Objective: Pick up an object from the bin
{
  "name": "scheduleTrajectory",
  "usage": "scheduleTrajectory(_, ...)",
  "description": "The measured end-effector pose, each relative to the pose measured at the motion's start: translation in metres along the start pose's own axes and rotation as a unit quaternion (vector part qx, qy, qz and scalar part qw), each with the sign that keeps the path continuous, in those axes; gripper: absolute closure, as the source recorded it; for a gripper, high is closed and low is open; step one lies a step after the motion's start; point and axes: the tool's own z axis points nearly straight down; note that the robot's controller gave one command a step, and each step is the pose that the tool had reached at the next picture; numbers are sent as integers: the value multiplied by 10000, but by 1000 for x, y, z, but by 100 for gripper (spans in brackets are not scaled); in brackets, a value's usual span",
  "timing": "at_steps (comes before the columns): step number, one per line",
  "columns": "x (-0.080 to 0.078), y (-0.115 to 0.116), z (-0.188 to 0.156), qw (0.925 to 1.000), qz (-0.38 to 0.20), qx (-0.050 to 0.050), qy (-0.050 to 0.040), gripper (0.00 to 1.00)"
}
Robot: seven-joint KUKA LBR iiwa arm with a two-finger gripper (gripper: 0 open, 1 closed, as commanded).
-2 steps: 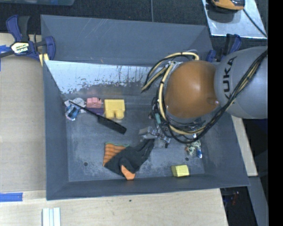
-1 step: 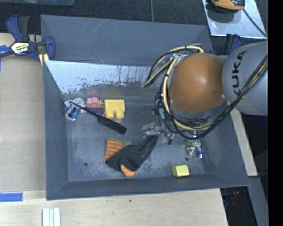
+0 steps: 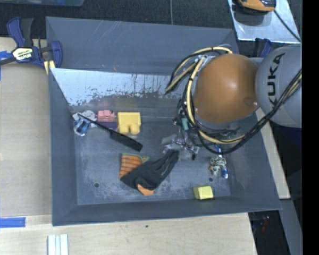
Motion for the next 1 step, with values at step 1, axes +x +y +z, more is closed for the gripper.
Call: scheduleTrajectory(1, 0, 0, -36, 10000, 4, -8, 0, 100)
